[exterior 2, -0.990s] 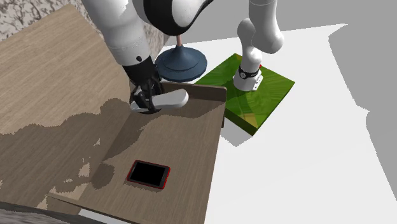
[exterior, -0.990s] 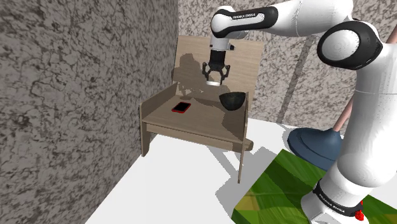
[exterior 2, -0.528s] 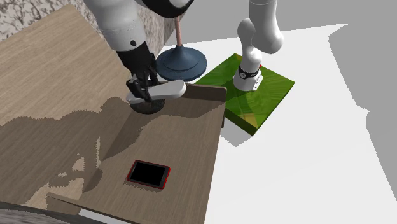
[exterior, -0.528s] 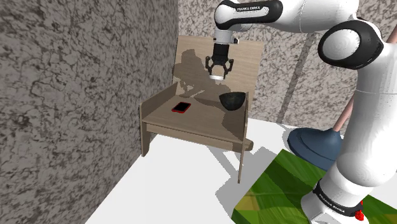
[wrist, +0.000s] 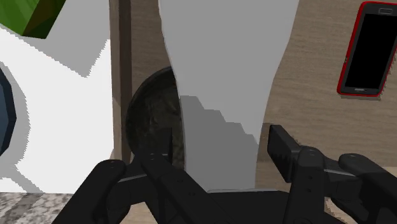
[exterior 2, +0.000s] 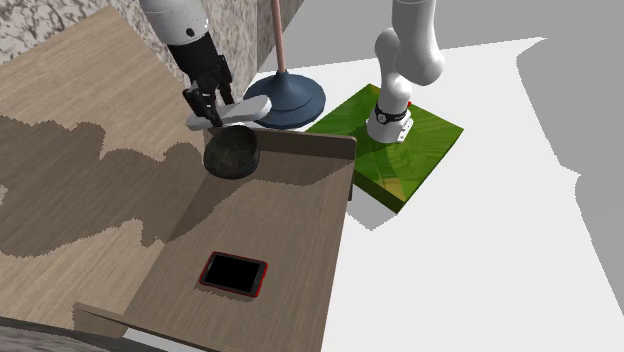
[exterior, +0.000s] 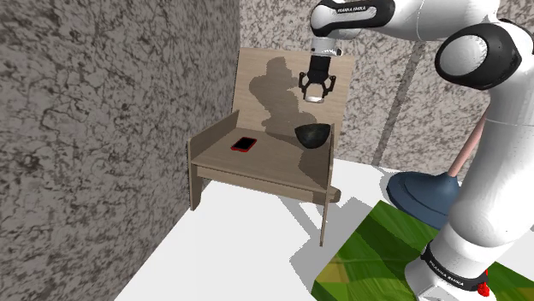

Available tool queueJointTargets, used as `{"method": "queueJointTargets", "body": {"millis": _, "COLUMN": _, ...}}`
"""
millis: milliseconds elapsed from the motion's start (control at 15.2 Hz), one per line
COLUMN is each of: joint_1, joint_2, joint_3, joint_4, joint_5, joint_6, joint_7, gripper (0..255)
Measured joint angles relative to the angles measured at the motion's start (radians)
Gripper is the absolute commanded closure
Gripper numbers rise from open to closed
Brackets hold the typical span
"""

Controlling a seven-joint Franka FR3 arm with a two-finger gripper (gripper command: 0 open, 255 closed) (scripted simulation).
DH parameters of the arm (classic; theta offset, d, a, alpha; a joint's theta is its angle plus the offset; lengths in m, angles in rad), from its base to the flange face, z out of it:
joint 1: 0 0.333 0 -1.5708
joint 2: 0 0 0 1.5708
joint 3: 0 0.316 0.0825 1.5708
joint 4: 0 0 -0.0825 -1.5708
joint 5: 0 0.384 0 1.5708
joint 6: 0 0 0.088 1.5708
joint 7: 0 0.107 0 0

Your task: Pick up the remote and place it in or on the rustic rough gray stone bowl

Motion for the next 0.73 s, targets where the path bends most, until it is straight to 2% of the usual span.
{"method": "queueJointTargets", "body": {"millis": 198, "joint_1": -0.031, "joint_2": -0.001, "joint_3": -0.019, "joint_4": -0.004, "joint_5": 0.001, "joint_6": -0.002, "joint_7": -0.05, "gripper": 255}}
{"method": "queueJointTargets", "body": {"millis": 726, "joint_1": -0.035, "joint_2": -0.011, "joint_3": -0.022, "joint_4": -0.116, "joint_5": 0.002, "joint_6": 0.099, "joint_7": -0.068, "gripper": 255}}
